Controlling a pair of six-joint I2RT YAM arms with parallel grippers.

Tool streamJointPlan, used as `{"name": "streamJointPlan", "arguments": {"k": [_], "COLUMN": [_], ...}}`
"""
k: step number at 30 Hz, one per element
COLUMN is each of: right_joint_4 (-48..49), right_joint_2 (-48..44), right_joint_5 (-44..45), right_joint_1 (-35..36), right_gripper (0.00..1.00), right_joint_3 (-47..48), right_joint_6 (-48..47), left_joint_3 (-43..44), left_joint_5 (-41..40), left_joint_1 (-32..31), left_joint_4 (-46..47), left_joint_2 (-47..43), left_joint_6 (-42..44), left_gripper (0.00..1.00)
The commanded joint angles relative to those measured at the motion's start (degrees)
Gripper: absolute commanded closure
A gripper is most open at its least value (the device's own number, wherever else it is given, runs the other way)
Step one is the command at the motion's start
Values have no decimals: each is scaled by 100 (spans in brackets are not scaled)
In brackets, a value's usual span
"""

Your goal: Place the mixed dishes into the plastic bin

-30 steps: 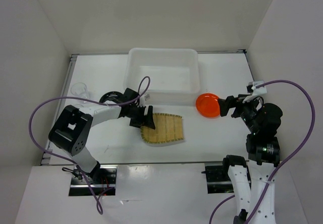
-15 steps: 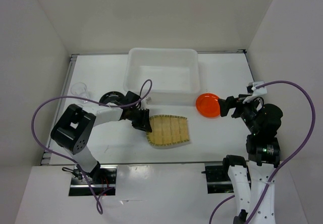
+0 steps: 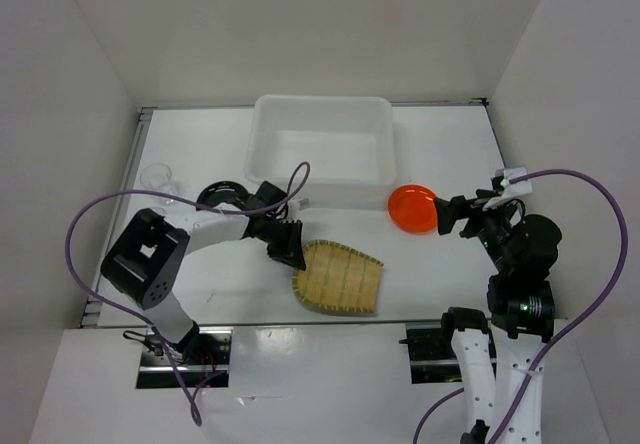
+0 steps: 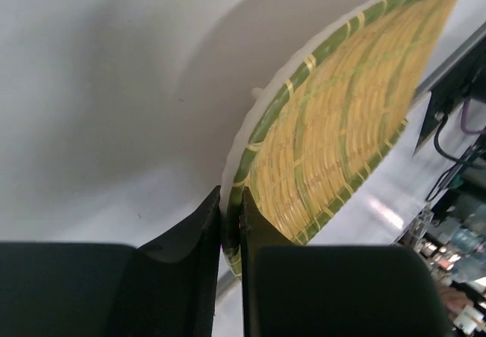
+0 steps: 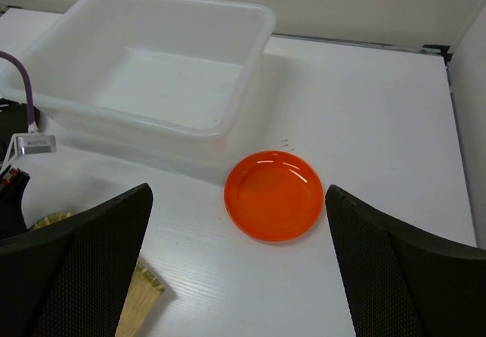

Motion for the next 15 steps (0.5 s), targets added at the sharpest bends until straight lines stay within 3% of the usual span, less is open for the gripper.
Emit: {"name": "streamJointPlan", "arguments": {"k": [1,3,7,9,11,12,15], "right_joint_4": [269,269,322,322,322,322,322], "right_joint_2": [-84,-84,-84,-145,-146,-146,-146], "right_joint_5": [115,115,176,176,176,229,229], "right_joint_1": [-26,-26,-26,-26,-26,-26,-26], "right_gripper": [1,1,1,1,1,1,1], "right_joint_3": [-46,-99,-99,-151,-151,-151,-151], "right_joint_6": [20,72,72,72,72,72,125], "left_joint_3": [765,1336,3444,4955,6149,7330,9023], "left_joint_5": [-62,-61,-325,-325,-404,-473,-404], "left_joint_1": [-60,-60,80,159,230,283,643], "left_joint_4": [-834,-1449,-2940,-3321,-3901,-4060,-4490], "left_joint_2": [-509,-625,-249,24,629,1084,2225], "left_joint_6": [449,450,520,520,520,520,239], "left_gripper": [100,100,100,100,100,100,100]}}
